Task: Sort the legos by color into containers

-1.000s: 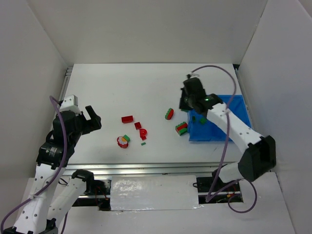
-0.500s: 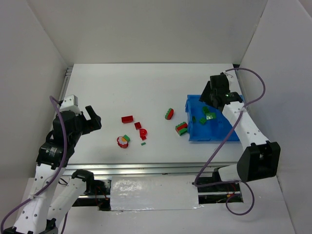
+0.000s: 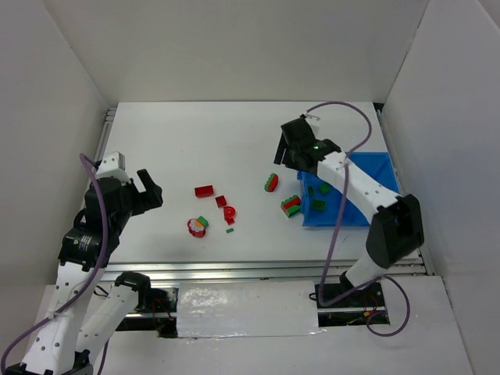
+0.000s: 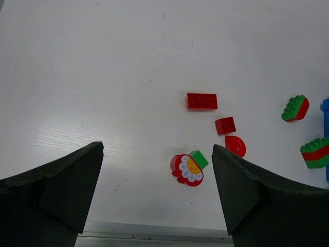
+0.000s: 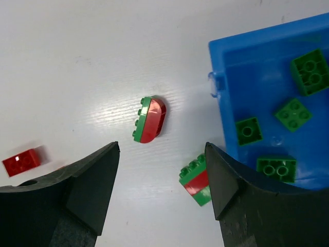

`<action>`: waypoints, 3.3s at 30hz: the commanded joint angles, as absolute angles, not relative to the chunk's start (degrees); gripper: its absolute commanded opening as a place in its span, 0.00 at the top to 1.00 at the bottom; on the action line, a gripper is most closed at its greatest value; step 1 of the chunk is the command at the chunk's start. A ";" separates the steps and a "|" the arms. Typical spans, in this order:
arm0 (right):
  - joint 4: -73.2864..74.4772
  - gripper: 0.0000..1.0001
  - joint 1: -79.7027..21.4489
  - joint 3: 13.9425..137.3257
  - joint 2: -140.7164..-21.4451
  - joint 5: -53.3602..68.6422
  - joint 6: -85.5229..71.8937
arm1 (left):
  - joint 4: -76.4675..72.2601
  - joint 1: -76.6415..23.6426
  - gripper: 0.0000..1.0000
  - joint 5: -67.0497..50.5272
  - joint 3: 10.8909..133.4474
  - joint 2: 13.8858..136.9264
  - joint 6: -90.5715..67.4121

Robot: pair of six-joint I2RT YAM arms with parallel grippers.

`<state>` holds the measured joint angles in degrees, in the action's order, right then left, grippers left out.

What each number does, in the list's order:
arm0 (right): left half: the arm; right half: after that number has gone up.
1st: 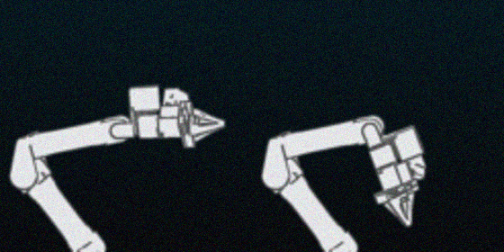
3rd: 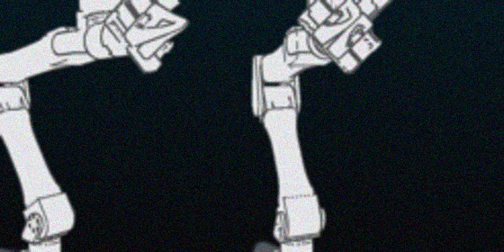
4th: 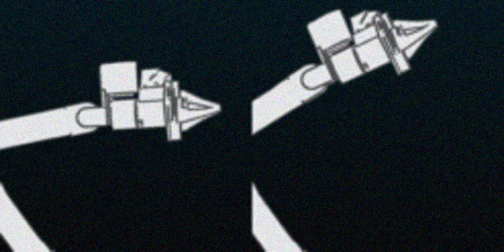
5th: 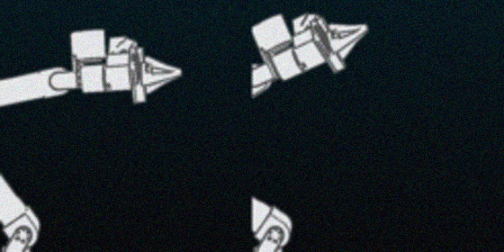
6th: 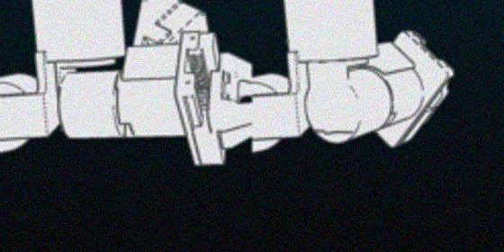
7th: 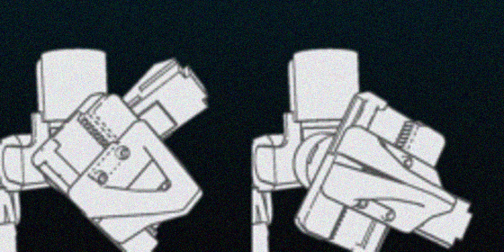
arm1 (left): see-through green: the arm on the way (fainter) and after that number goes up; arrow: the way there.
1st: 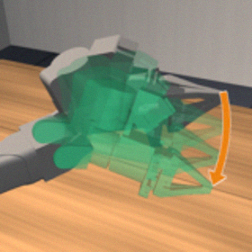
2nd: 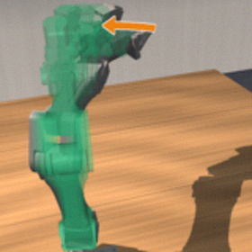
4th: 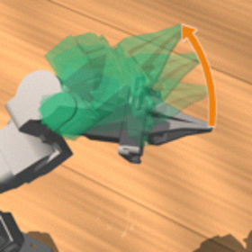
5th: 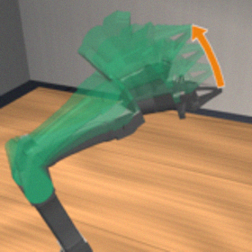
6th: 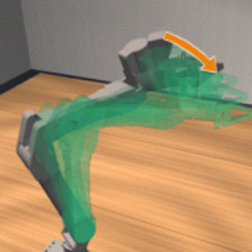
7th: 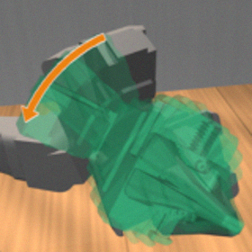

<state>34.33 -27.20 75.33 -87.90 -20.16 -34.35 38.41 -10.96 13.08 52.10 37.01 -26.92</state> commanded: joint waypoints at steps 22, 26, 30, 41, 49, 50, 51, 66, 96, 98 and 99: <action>34.81 0.34 -31.90 87.28 -117.68 -20.22 -43.24 | 35.51 -10.81 0.01 11.25 52.03 36.30 -25.40; 32.09 0.72 -32.34 85.79 -115.33 -18.20 -41.05 | 35.51 -10.81 0.01 11.42 52.12 36.56 -25.49; 25.94 0.97 -37.42 80.70 -108.74 -16.88 -30.78 | 35.95 -10.81 0.01 10.46 53.17 37.26 -27.15; 5.46 0.96 -62.82 61.18 -79.13 -14.05 -10.38 | 26.49 -10.81 0.00 -17.65 51.44 40.78 -47.43; 2.90 0.94 -70.13 62.39 -76.90 -22.40 -10.63 | 12.31 -11.51 0.03 -33.83 40.97 40.96 -56.33; 3.25 0.94 -70.05 62.84 -77.17 -23.11 -10.63 | 11.17 -11.86 0.04 -33.84 40.52 40.17 -56.77; 3.34 0.94 -70.05 63.02 -77.60 -23.29 -10.55 | 10.81 -12.04 0.04 -34.01 40.17 39.82 -57.13; 2.90 0.93 -70.05 65.92 -78.75 -21.36 -12.48 | 5.89 -12.66 0.15 -35.59 37.18 39.46 -58.54; -4.35 0.00 -53.37 49.97 -60.60 31.18 -21.79 | -6.40 -16.44 1.00 -43.14 38.23 37.71 -48.61; -11.65 0.00 -50.20 46.25 -54.44 38.55 -25.56 | -8.95 -16.52 1.00 -46.48 37.53 37.44 -48.34; -12.91 0.00 -49.66 44.40 -52.84 40.67 -27.49 | -12.97 -16.52 1.00 -47.97 36.66 37.44 -49.47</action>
